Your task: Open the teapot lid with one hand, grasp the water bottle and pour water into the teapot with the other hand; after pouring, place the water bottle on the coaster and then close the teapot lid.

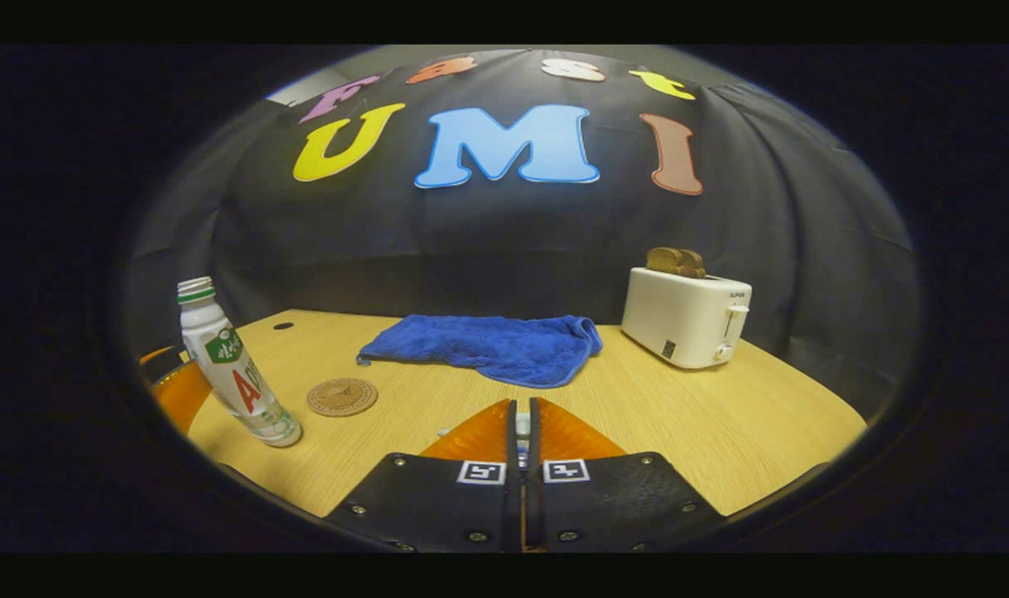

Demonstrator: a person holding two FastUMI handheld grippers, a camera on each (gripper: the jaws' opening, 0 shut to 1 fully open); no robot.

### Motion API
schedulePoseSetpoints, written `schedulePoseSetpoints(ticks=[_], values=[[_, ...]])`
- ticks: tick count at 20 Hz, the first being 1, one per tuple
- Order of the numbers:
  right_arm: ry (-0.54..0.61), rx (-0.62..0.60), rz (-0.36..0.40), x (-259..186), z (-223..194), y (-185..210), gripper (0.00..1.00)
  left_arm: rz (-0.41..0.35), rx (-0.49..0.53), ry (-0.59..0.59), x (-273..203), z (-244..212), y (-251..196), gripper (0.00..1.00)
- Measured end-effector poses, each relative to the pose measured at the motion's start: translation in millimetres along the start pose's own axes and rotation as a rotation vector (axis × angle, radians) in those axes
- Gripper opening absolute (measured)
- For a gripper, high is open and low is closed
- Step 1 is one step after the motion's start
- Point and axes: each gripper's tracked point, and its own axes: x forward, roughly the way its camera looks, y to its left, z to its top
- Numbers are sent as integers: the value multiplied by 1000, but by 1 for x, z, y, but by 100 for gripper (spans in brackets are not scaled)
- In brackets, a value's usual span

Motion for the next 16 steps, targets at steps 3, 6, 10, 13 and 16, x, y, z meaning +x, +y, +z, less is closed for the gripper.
schedulePoseSetpoints(ticks=[3, 6, 10, 13, 16], values=[[-3, 28, 22, 0, 1, 0, 2, 2, 4, 11, 1, -4, 2, 94], [-6, 41, 38, -2, 3, 0, 2, 4, 16, 16, 3, -7, 4, 100], [-43, 27, 31, -6, 14, 0, 2, 3, 22, 29, 6, -12, 6, 100], [-87, 21, 21, -14, 30, -3, 19, 9, 35, 55, 10, -18, 8, 94], [-124, 16, 10, -20, 42, -9, 2, 19, 60, 82, 16, -26, 11, 100]])
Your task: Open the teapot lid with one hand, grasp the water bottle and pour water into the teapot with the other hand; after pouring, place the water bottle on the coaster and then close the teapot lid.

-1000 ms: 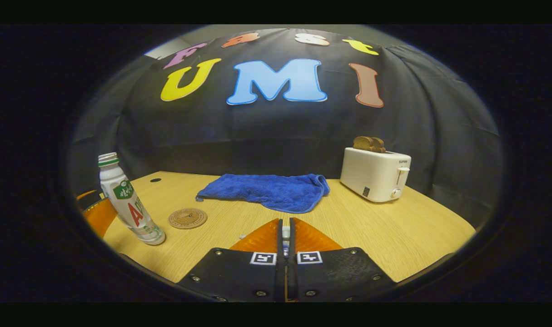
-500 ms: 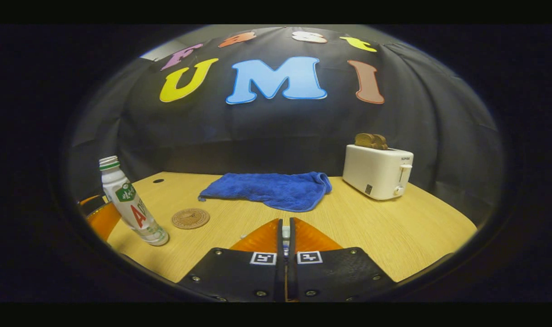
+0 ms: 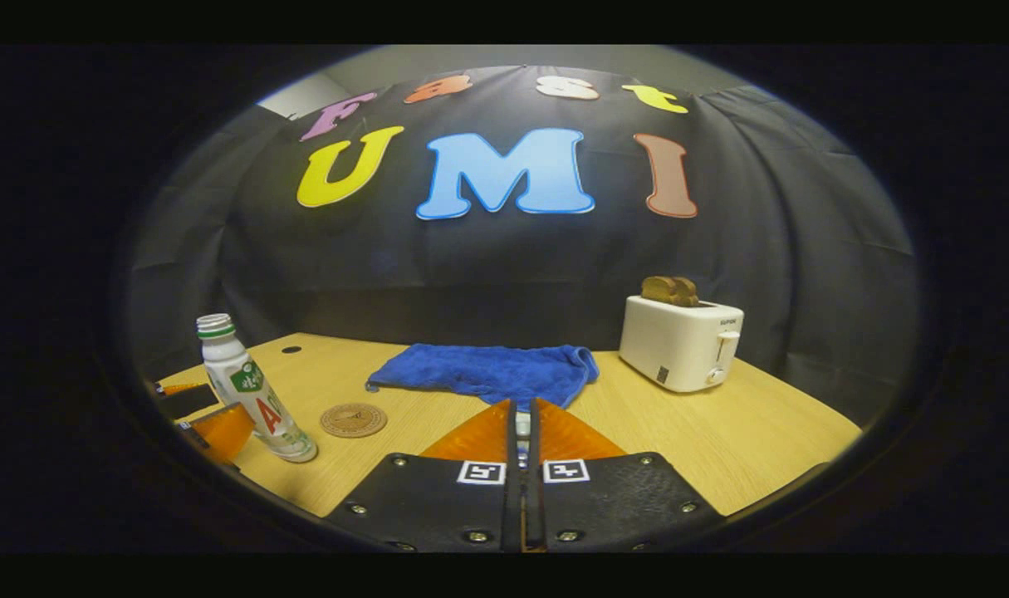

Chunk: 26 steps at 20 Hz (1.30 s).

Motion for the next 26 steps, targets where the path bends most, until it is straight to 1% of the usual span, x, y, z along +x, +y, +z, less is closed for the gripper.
schedulePoseSetpoints(ticks=[1, 5, 7, 8, 10, 11, 12, 13, 14, 16, 18, 19, 20, 21, 22, 23, 24, 26], values=[[-8, 3, -1, -2, 4, -2, 2, 6, 10, 7, 3, -2, 1, 100], [-33, 12, -8, -6, 13, -11, 2, 18, 30, 38, 16, -14, -1, 88], [-42, 16, -12, -8, 15, -16, 2, 22, 28, 37, 21, -12, 0, 100], [-42, 18, -12, -8, 15, -17, 2, 19, 32, 45, 25, -13, -2, 100], [-40, 25, -10, -7, 13, -20, 2, 25, 51, 61, 30, -16, -3, 88], [-38, 29, -8, -7, 12, -21, 2, 26, 57, 62, 32, -14, -3, 94], [-35, 32, -6, -7, 10, -22, 2, 27, 64, 65, 33, -15, -3, 94], [-33, 34, -5, -6, 9, -23, 2, 24, 69, 70, 34, -15, -4, 88], [-31, 37, -4, -5, 7, -24, 2, 23, 75, 76, 36, -16, -6, 99], [-30, 42, -2, -5, 5, -27, 2, 29, 87, 83, 37, -15, -6, 82], [-33, 47, -3, -4, 4, -30, 2, 31, 92, 86, 38, -16, -6, 87], [-34, 49, -6, -4, 3, -33, 2, 32, 94, 88, 38, -15, -6, 92], [-34, 51, -9, -3, 2, -35, 2, 32, 99, 87, 38, -15, -7, 85], [-34, 54, -11, -3, 1, -37, 2, 32, 104, 87, 38, -14, -7, 90], [-33, 57, -12, -3, 0, -39, 2, 30, 116, 88, 39, -15, -9, 89], [-32, 61, -12, -3, 0, -41, 2, 28, 132, 87, 39, -13, -10, 89], [-32, 65, -13, -2, -2, -42, 0, 24, 155, 88, 40, -12, -12, 89], [-32, 69, -17, -2, -3, -47, 0, 23, 198, 90, 41, -11, -15, 89]])
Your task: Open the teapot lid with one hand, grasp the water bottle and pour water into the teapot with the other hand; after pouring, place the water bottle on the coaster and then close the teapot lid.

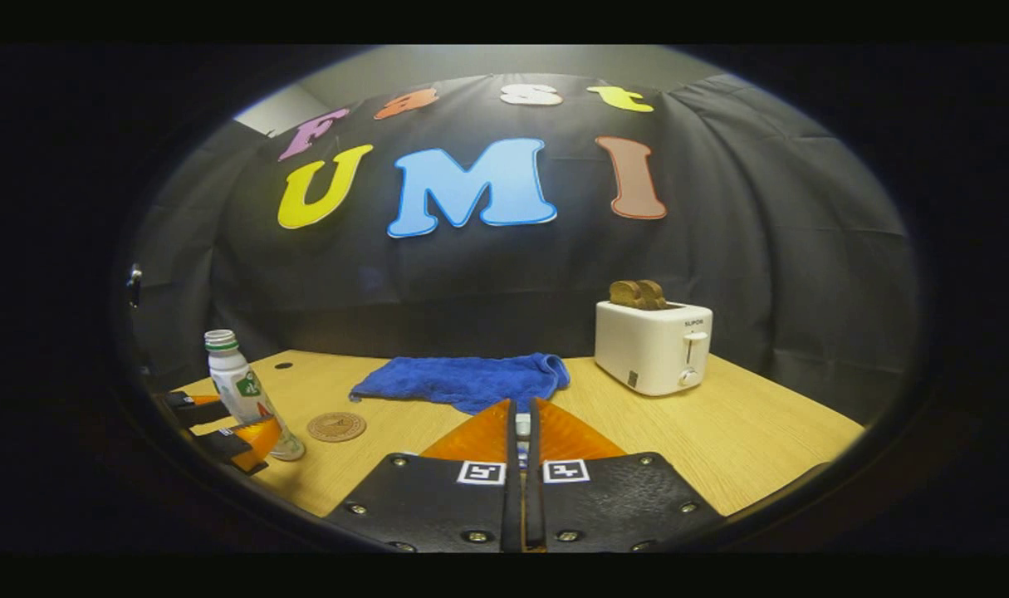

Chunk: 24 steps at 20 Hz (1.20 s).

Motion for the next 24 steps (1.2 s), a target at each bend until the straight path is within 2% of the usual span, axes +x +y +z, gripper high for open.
schedulePoseSetpoints(ticks=[9, 15, 16, 22, 23, 24], values=[[7, 32, -25, -2, -6, -22, 2, -45, 232, 0, 3, 9, -12, 89], [-1, 32, -47, -7, -5, -36, 0, -41, 466, -43, 3, 28, -17, 89], [-1, 33, -52, -8, -6, -39, 2, -42, 508, -50, 3, 30, -19, 89], [-6, 42, -80, -16, -7, -59, 2, -85, 711, -80, 2, 44, -45, 77], [-7, 47, -83, -17, -7, -61, 2, -98, 738, -83, 2, 44, -51, 83], [-9, 52, -85, -19, -7, -64, 2, -108, 768, -85, 2, 45, -57, 83]])
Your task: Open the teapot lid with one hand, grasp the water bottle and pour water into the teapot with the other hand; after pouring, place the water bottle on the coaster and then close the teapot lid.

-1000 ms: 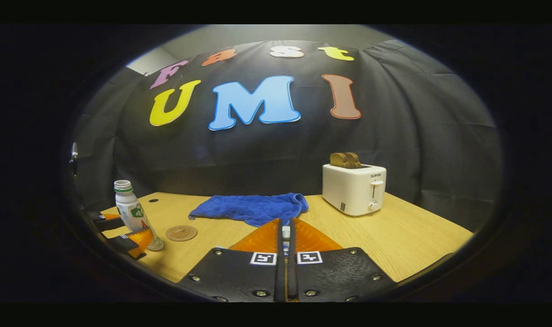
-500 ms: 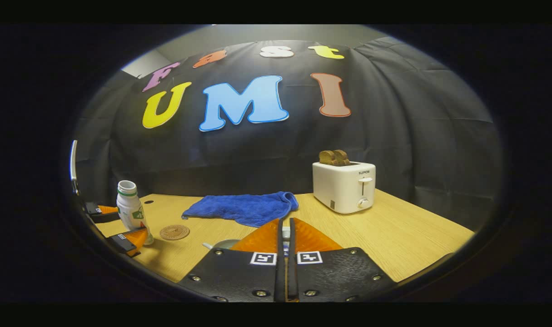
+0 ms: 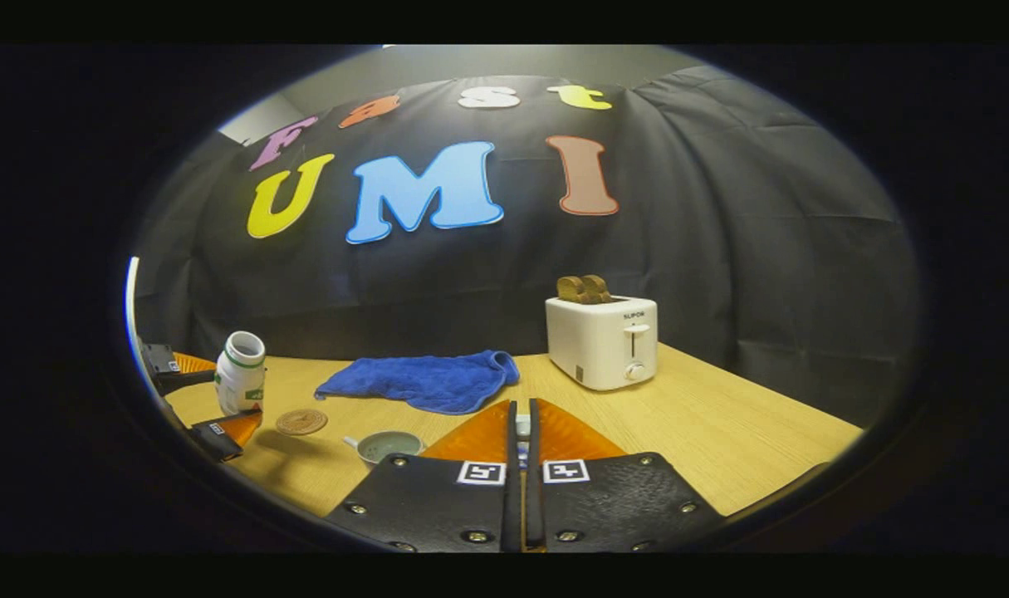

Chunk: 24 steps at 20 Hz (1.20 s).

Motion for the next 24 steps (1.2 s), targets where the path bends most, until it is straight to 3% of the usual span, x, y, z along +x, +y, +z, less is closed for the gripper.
schedulePoseSetpoints(ticks=[1, 12, 13, 14, 20, 21, 22, 24], values=[[0, 2, -5, -1, 0, -3, 2, -6, 28, -4, 1, 4, -3, 89], [-1, 41, -34, -10, -4, -28, 2, -56, 310, -5, 2, 28, -24, 89], [0, 48, -34, -10, -3, -29, 2, -59, 336, -6, 4, 31, -27, 83], [-2, 54, -35, -10, -4, -30, 2, -64, 362, -7, 9, 33, -27, 89], [-8, 61, -31, -13, -1, -30, 2, -85, 499, -11, 15, 41, -32, 89], [-10, 62, -32, -13, 0, -30, 2, -89, 517, -8, 16, 42, -33, 83], [-12, 63, -33, -14, 0, -31, 2, -94, 534, -6, 16, 41, -33, 89], [-14, 68, -32, -14, 0, -31, 2, -96, 564, 1, 17, 40, -33, 81]])
